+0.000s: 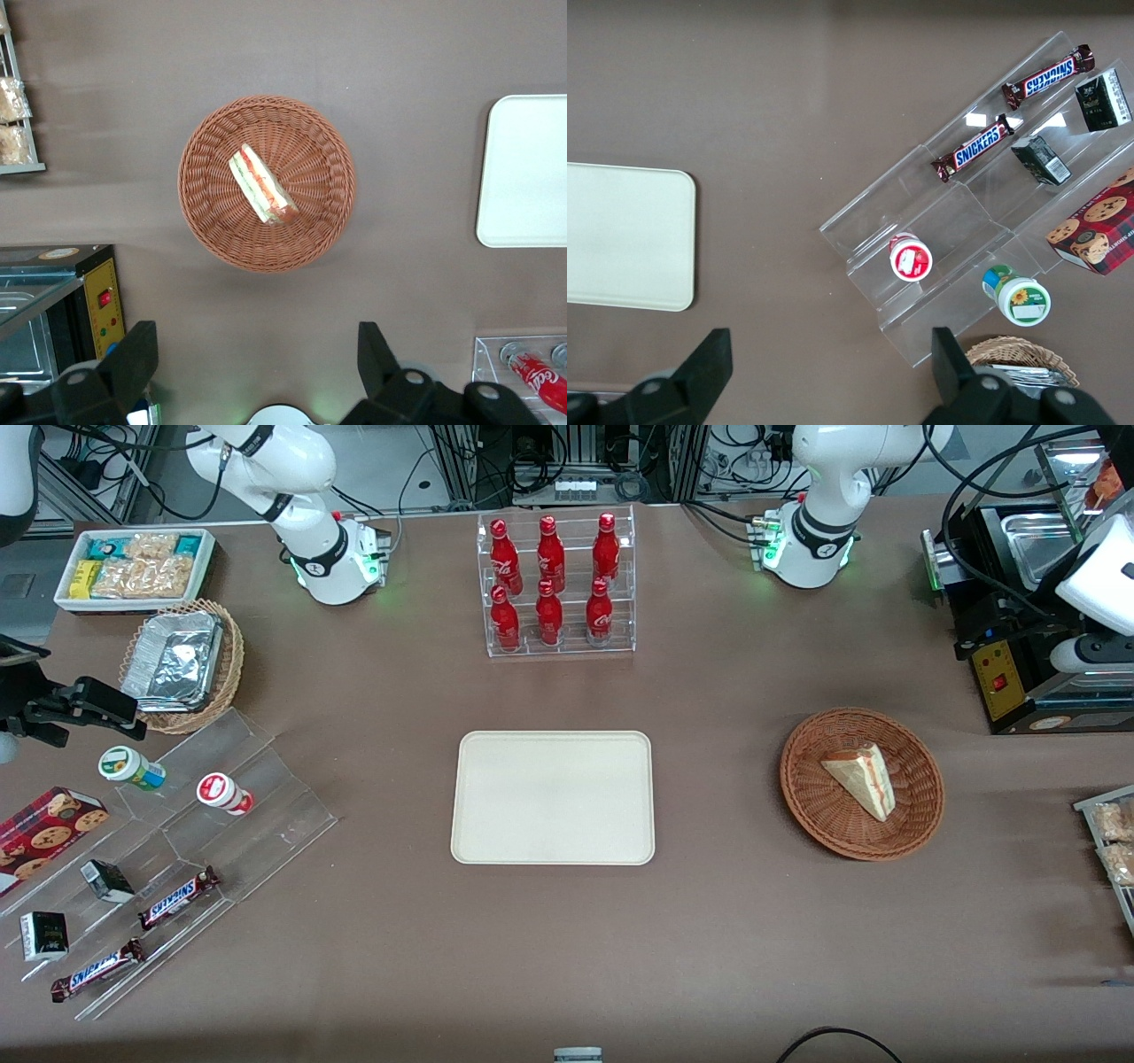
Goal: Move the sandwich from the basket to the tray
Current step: 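Move the left gripper from rest toward the sandwich in the wicker basket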
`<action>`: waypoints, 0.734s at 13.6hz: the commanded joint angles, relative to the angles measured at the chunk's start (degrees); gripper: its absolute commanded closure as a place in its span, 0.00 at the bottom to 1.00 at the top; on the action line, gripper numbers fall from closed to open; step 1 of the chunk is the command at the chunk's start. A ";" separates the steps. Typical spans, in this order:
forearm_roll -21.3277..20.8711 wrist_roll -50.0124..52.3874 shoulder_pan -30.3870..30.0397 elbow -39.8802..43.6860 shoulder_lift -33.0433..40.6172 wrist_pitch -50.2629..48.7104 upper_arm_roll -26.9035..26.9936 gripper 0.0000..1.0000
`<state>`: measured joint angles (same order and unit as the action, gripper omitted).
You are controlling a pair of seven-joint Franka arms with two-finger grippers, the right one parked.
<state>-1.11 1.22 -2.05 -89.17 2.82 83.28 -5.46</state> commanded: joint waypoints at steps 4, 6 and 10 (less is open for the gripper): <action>-0.99 -0.26 -1.20 0.49 -0.09 -1.36 -0.52 0.00; -2.92 4.99 -1.55 0.49 -2.64 -0.75 -0.34 0.00; -4.78 20.19 -1.46 -4.94 -4.76 4.50 -0.07 0.00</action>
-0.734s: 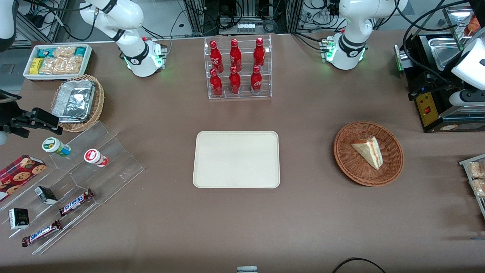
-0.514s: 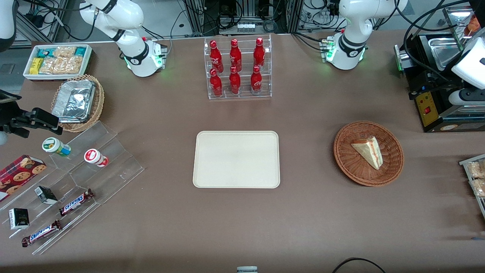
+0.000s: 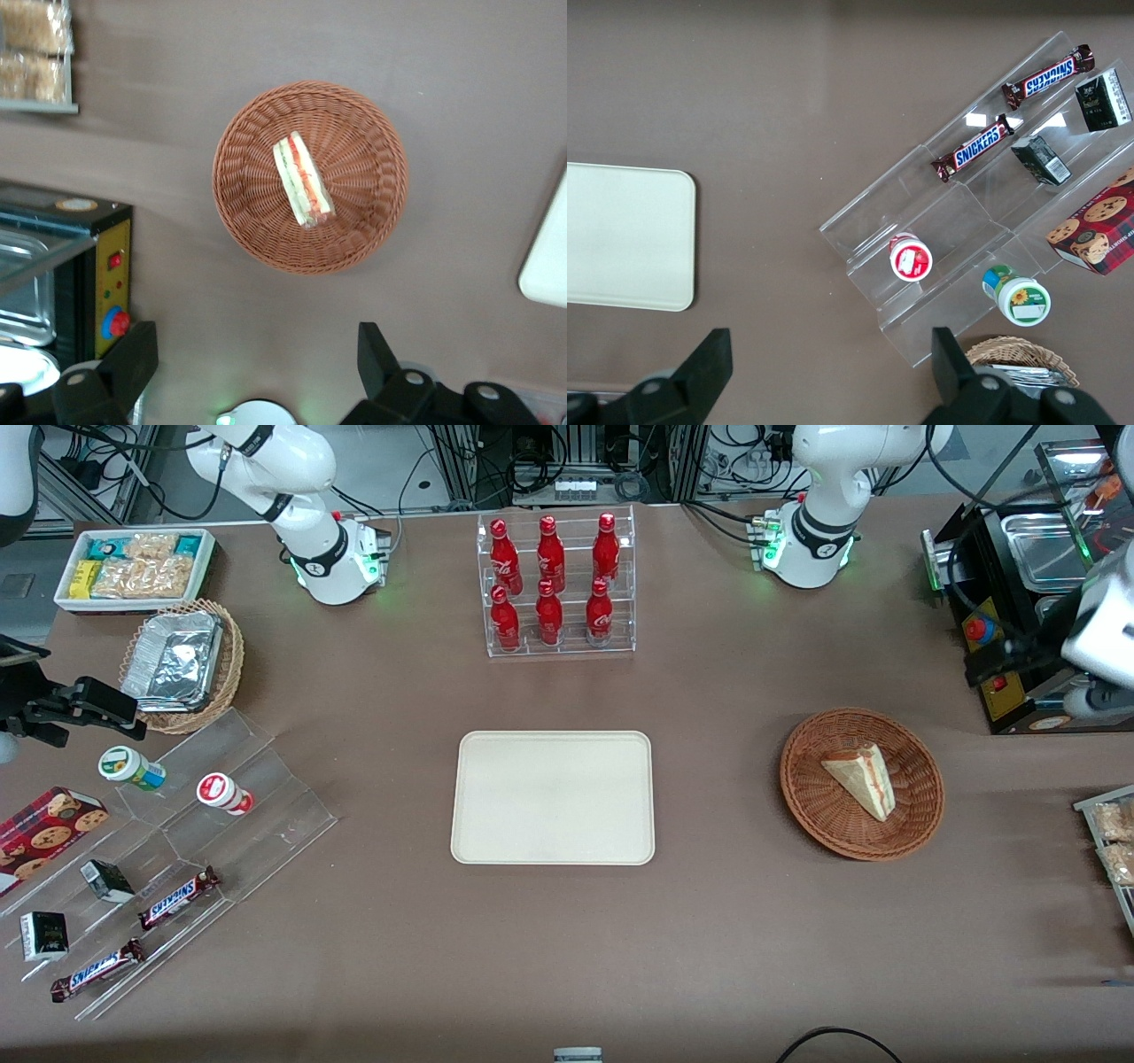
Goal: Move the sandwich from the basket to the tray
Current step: 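Move the left gripper from rest toward the sandwich in the wicker basket, then lower the open left gripper around the wrapped sandwich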
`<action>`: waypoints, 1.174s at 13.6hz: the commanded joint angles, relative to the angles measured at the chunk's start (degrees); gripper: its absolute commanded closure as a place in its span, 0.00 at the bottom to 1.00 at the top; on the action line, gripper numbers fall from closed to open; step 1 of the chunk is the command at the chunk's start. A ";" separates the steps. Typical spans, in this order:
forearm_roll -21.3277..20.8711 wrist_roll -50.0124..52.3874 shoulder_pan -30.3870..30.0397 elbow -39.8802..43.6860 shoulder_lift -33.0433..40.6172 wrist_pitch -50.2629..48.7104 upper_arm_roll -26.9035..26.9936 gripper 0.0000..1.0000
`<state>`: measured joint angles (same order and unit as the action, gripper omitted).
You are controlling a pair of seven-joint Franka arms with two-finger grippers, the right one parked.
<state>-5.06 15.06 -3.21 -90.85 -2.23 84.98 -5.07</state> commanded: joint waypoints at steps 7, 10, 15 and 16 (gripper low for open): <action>-0.48 27.64 -0.57 -18.54 -1.90 23.45 -0.38 0.00; -0.74 28.18 -0.48 -27.59 -1.12 31.36 0.94 0.00; 0.14 31.68 -0.39 -39.74 -0.93 46.48 2.35 0.00; 0.14 32.40 -0.39 -41.32 -1.11 49.29 2.26 0.00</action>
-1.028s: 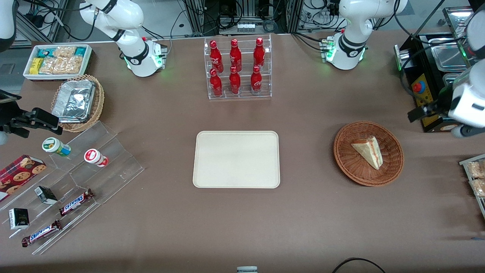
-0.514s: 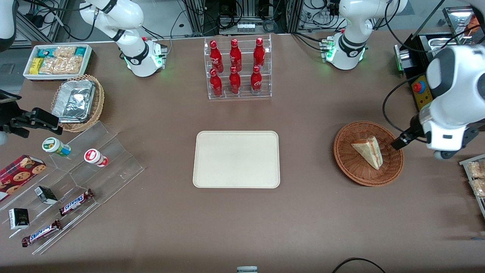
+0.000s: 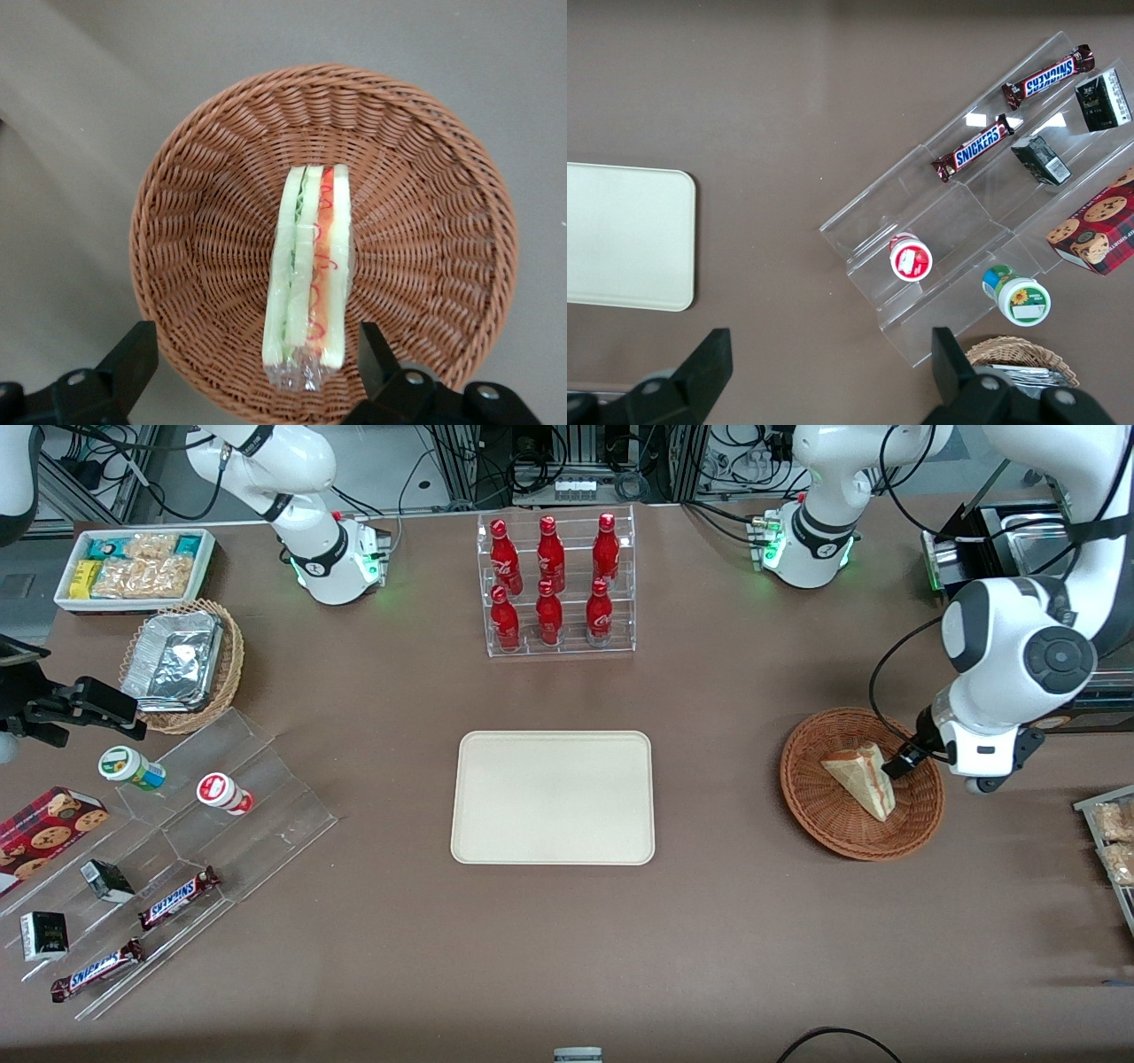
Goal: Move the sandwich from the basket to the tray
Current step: 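Lower the open left gripper around the wrapped sandwich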
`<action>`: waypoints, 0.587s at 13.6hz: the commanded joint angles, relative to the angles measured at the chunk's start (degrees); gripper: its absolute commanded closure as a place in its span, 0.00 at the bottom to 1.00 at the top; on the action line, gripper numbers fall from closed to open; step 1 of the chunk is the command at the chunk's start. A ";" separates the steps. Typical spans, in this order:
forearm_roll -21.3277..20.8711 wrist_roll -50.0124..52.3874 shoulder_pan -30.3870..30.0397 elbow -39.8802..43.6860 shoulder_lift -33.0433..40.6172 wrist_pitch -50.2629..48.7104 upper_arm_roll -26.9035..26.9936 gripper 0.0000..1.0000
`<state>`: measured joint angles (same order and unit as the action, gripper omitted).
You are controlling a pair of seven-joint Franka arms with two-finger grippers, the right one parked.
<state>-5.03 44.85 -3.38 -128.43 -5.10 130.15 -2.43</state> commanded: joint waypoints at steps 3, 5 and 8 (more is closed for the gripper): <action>0.10 2.70 -0.22 -6.39 1.15 8.62 -0.38 0.00; 0.19 2.70 -0.22 -6.66 0.62 9.86 -0.38 0.00; 0.46 3.75 -0.22 -7.80 -0.69 13.80 -0.38 0.00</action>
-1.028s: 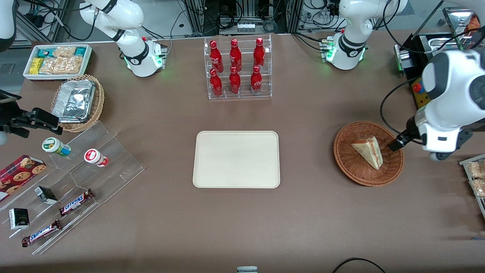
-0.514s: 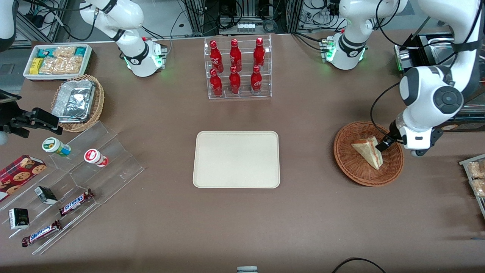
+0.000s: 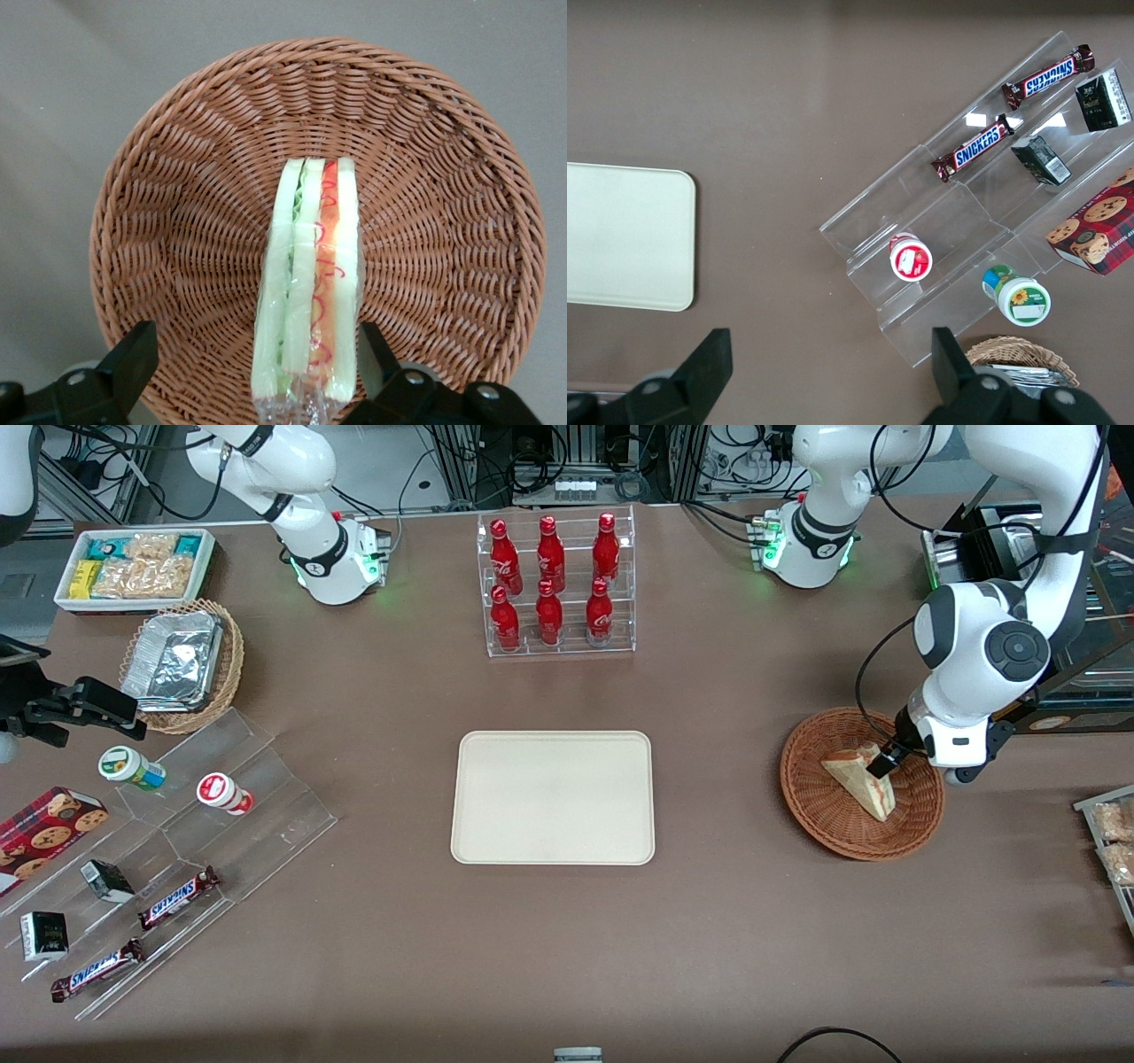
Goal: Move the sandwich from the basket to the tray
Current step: 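Lower the open left gripper around the wrapped sandwich, then close the left gripper on the sandwich and lift it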
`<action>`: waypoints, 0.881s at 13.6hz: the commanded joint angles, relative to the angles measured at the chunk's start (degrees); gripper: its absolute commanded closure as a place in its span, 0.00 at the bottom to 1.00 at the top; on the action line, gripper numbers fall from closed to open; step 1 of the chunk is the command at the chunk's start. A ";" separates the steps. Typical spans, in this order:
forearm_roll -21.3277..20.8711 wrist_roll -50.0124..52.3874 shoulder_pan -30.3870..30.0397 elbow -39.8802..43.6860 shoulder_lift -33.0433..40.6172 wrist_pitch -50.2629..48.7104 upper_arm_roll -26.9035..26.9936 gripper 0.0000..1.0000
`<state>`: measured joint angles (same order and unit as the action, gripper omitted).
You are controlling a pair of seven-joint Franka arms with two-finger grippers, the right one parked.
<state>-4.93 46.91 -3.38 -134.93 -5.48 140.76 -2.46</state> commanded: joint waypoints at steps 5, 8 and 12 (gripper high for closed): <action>0.36 5.20 1.88 -1.56 -4.18 8.03 -0.44 0.00; 0.36 5.20 1.97 -1.56 -4.71 8.21 -0.44 0.00; 0.18 5.20 2.06 -1.65 -4.36 7.42 -0.44 0.98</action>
<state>-4.89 51.26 -1.72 -136.36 -10.25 148.00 -2.99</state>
